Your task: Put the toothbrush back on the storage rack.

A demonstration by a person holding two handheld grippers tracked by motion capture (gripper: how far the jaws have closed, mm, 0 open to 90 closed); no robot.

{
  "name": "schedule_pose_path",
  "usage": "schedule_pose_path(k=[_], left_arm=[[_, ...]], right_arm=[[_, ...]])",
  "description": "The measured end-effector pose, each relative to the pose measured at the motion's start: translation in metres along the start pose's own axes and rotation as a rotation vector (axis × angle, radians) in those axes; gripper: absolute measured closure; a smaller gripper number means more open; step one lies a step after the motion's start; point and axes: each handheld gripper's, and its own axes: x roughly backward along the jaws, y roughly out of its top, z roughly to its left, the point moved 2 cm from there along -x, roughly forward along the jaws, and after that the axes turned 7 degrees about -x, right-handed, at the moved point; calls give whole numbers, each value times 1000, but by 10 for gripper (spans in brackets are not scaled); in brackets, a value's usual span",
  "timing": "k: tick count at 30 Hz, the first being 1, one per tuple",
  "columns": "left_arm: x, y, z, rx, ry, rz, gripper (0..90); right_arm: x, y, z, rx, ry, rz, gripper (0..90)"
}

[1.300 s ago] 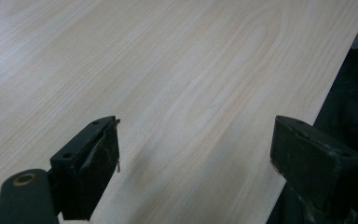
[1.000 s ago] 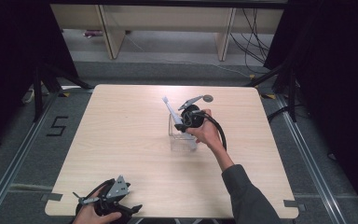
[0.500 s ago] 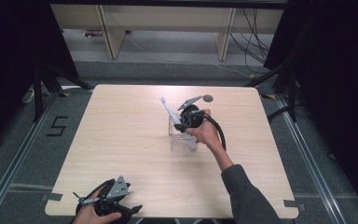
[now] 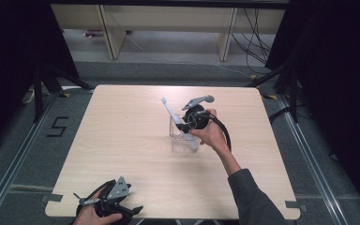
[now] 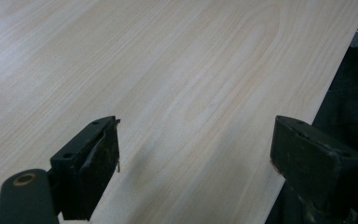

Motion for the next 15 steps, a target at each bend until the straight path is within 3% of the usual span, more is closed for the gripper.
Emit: schedule_pose_path(k=[2,7,10,12,13,14,15], left_arm=[[0,0,0,-2,-9,9,149],[0,0,1,-1,-7,8,149],[0,0,1,-1,-8,8,149],[0,0,1,0,-8,8,149],[0,0,1,1,-8,8,149],[0,0,1,1,-7,8,149],[0,0,1,1,-8,8,149]], right_arm=[[4,0,-1,18,-3,2,556],[10,-4,-2,10,0,-19,537],[14,-9,0,-49,-6,-23,508],[16,-9,-1,-38,7,-15,502],[16,-9,-2,-31,4,-36,487],[17,-10,-1,-57,3,-29,473],[19,-10,-2,-25,-1,-41,450]])
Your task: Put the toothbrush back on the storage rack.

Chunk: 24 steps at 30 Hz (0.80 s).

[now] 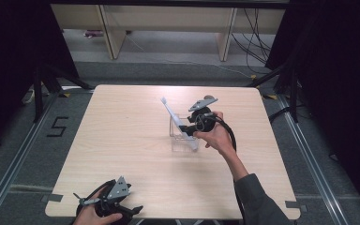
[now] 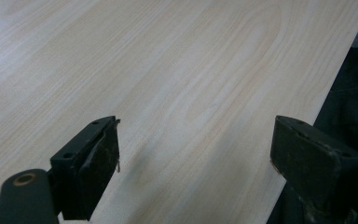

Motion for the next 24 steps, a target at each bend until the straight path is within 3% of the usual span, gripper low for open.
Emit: schedule_pose_path(k=[3,9,11,19,21,24], left_arm=[[0,0,0,1,12,-4,149],[0,0,0,1,1,0,149],[-1,0,-1,12,9,-2,149],[0,0,0,4,9,-4,149],[0,0,0,5,9,-7,149],[0,0,-1,15,8,-7,149]], right_arm=[[2,0,2,-19,-1,-34,439],[11,-2,5,-17,7,-41,400],[11,-4,5,-21,16,-70,395],[20,-8,8,-40,23,-68,392],[23,-9,6,-11,23,-83,392],[26,-11,7,-35,24,-75,390]])
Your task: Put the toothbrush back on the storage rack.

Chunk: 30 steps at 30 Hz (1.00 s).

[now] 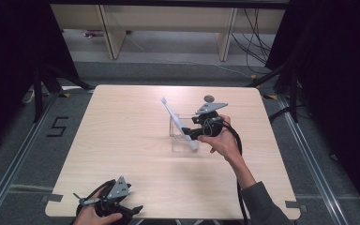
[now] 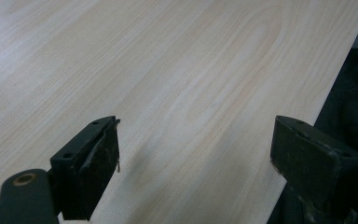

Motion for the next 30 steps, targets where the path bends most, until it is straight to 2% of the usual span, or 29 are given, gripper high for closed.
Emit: schedule_pose_path(k=[2,6,7,9,12,15,18,23,24,28,30], left_arm=[[1,0,0,-13,0,-2,149],[1,0,0,-12,0,-2,149],[1,0,0,-12,0,-4,149],[1,0,0,-12,-2,-6,149],[2,0,0,-12,-1,-8,149],[2,1,1,-13,-5,-2,149],[3,1,1,-15,-4,-1,149],[3,1,0,-15,2,-9,149],[3,1,0,-16,2,-10,149],[3,1,0,-17,4,-12,149],[3,1,0,-17,4,-11,149]], right_arm=[[1,0,1,-15,5,0,387],[2,0,-2,9,-3,-19,381],[2,-1,-1,-3,-10,-14,378],[2,-1,-2,5,5,-10,377],[1,-4,0,-24,-2,-9,375],[2,-5,-3,-9,-5,-11,373],[5,-5,-3,-30,-8,-15,369],[13,-7,-6,-10,-21,-38,361],[16,-10,-6,-25,-21,-33,357],[20,-12,-8,-12,-24,-37,352],[23,-14,-8,-33,-29,-20,348]])
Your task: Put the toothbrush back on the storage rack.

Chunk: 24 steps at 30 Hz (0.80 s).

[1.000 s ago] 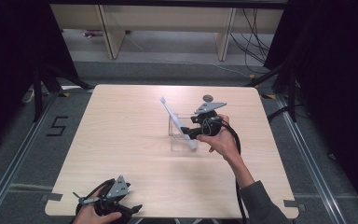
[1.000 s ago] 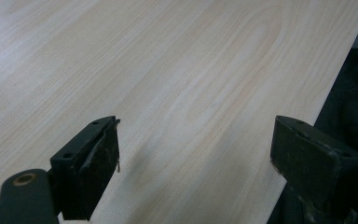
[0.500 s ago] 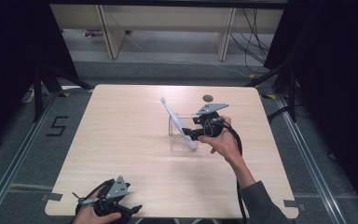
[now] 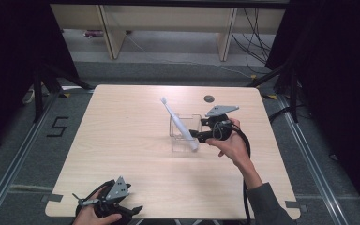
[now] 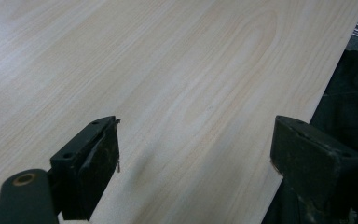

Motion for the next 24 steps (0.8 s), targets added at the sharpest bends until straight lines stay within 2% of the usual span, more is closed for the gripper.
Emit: schedule_pose_path(k=[1,2,3,4,8,9,11,13,14,19,22,24], left_arm=[[0,0,0,0,-1,0,149],[0,0,0,0,-2,0,149],[0,0,0,1,-1,0,149],[0,0,0,1,-1,0,149],[0,0,0,1,0,0,149],[0,0,0,0,1,0,149],[0,0,0,0,1,-1,149],[0,0,0,0,1,-1,149],[0,0,0,0,1,0,149],[0,0,0,1,1,-1,149],[0,0,0,0,1,0,149],[0,0,0,0,1,0,149]], right_arm=[[0,0,-2,12,3,-9,346],[2,-1,-1,-11,-5,5,343],[2,-1,-4,24,-9,-5,342],[4,-3,-2,-13,-10,1,337],[6,-6,-4,-16,-20,-8,318],[8,-8,-6,1,-12,15,305],[8,-10,-5,-4,-22,13,306],[7,-14,-6,16,-17,14,298],[9,-17,-7,8,-18,31,278],[13,-22,-9,-9,-30,26,265],[16,-27,-11,-6,-42,32,246],[18,-31,-11,-21,-40,44,243]])
